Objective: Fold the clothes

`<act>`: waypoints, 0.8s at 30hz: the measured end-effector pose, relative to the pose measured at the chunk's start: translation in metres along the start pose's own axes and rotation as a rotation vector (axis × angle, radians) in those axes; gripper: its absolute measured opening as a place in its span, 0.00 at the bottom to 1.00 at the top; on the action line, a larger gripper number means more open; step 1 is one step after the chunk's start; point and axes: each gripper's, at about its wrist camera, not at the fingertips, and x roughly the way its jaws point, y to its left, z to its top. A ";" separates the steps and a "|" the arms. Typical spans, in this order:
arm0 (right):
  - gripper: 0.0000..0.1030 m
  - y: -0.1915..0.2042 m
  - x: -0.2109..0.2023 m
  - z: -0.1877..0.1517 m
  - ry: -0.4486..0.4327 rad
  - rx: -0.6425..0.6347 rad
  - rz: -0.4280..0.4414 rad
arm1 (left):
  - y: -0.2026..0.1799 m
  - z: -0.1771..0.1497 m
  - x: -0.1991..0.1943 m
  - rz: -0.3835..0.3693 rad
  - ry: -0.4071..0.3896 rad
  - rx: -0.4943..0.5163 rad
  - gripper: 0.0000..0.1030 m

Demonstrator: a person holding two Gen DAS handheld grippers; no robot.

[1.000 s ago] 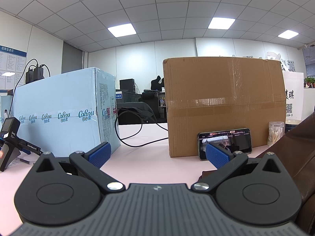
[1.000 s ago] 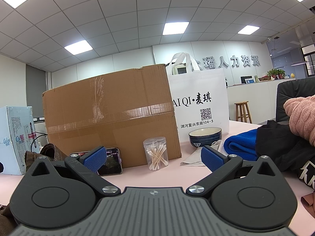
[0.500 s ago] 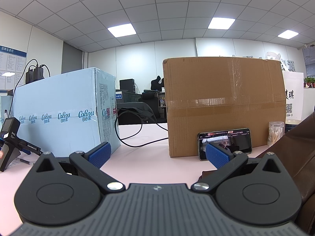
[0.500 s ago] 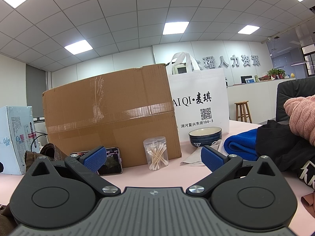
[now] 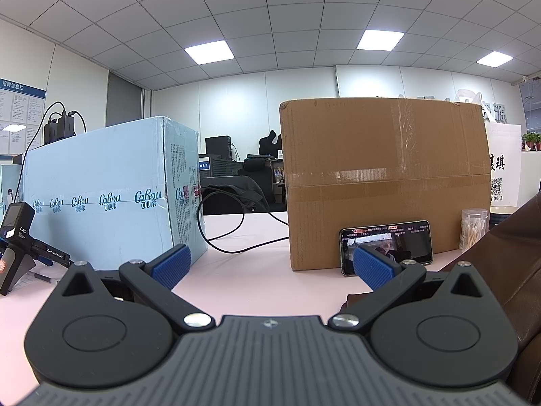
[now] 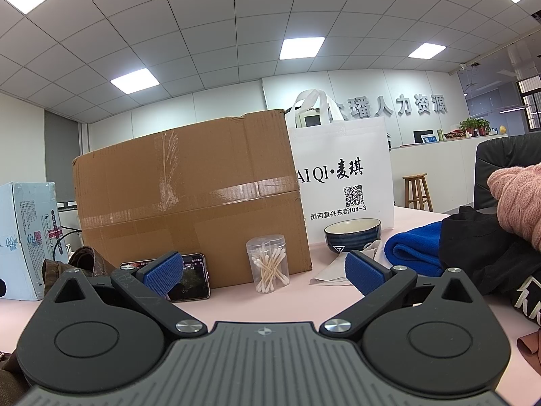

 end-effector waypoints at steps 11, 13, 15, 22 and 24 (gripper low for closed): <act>1.00 0.000 0.000 0.000 0.001 0.000 0.000 | 0.000 0.000 0.000 0.001 -0.001 0.000 1.00; 1.00 0.000 0.000 0.000 0.000 0.000 0.000 | 0.000 0.000 -0.001 0.000 -0.001 0.000 1.00; 1.00 0.000 0.000 0.000 0.000 0.000 0.000 | 0.000 0.000 -0.001 0.000 -0.001 0.000 1.00; 1.00 0.000 0.000 0.000 0.001 0.000 0.000 | 0.000 -0.001 -0.002 0.000 -0.001 0.001 1.00; 1.00 0.000 0.000 0.000 0.001 0.001 0.000 | 0.001 -0.001 -0.002 0.000 -0.001 0.001 1.00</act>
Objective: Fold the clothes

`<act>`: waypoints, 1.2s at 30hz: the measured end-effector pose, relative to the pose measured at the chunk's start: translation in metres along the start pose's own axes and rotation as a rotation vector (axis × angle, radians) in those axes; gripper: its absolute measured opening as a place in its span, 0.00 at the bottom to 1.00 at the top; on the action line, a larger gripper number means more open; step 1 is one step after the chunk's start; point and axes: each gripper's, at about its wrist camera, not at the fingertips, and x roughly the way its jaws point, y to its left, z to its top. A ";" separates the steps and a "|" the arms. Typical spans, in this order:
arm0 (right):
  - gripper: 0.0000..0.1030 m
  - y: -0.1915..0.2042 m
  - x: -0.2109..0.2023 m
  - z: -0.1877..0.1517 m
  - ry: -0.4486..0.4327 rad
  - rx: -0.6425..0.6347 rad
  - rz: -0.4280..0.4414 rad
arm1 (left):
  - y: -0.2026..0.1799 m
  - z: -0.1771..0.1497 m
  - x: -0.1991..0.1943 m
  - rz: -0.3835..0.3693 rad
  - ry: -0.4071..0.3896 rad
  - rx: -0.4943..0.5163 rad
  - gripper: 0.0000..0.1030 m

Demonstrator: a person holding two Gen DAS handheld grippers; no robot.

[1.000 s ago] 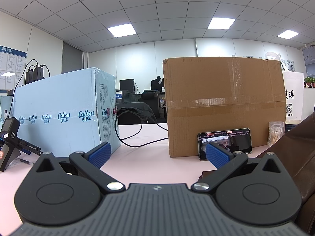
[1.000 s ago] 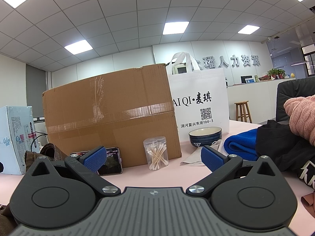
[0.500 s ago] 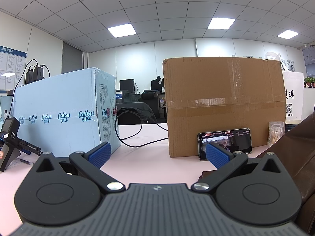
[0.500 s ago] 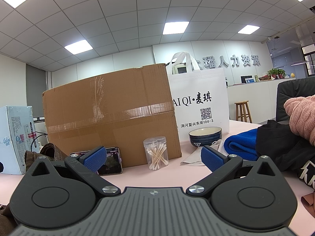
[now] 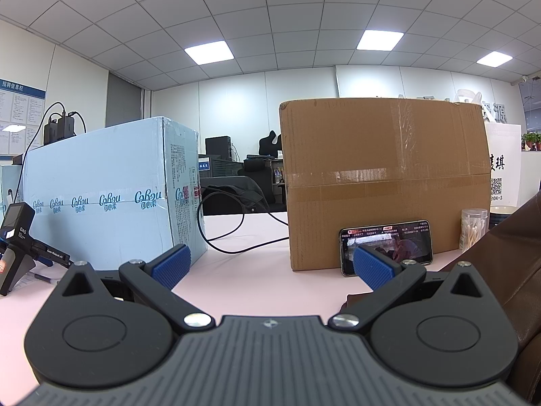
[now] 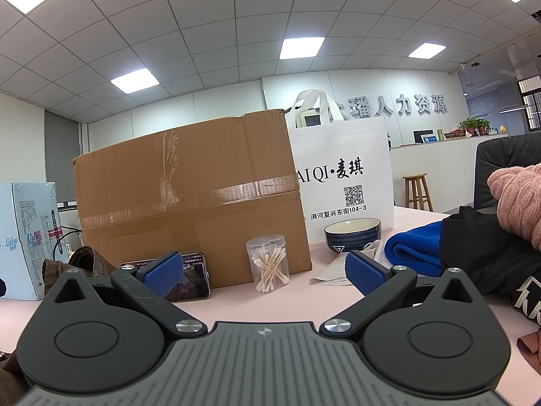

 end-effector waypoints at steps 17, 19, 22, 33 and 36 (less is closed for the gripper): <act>1.00 0.000 0.000 0.000 0.000 0.000 0.000 | -0.001 0.000 0.001 0.000 0.001 0.001 1.00; 1.00 0.000 0.000 0.000 0.000 0.000 0.000 | -0.001 0.000 0.001 0.000 0.001 0.001 1.00; 1.00 0.000 0.000 0.000 0.000 0.000 0.000 | -0.001 0.000 0.002 0.000 0.001 0.001 1.00; 1.00 0.000 0.000 0.000 0.000 0.000 0.000 | -0.003 0.000 0.002 0.000 0.000 0.001 1.00; 1.00 0.000 0.000 0.000 0.000 0.000 0.000 | -0.002 0.000 0.003 0.000 0.000 0.001 1.00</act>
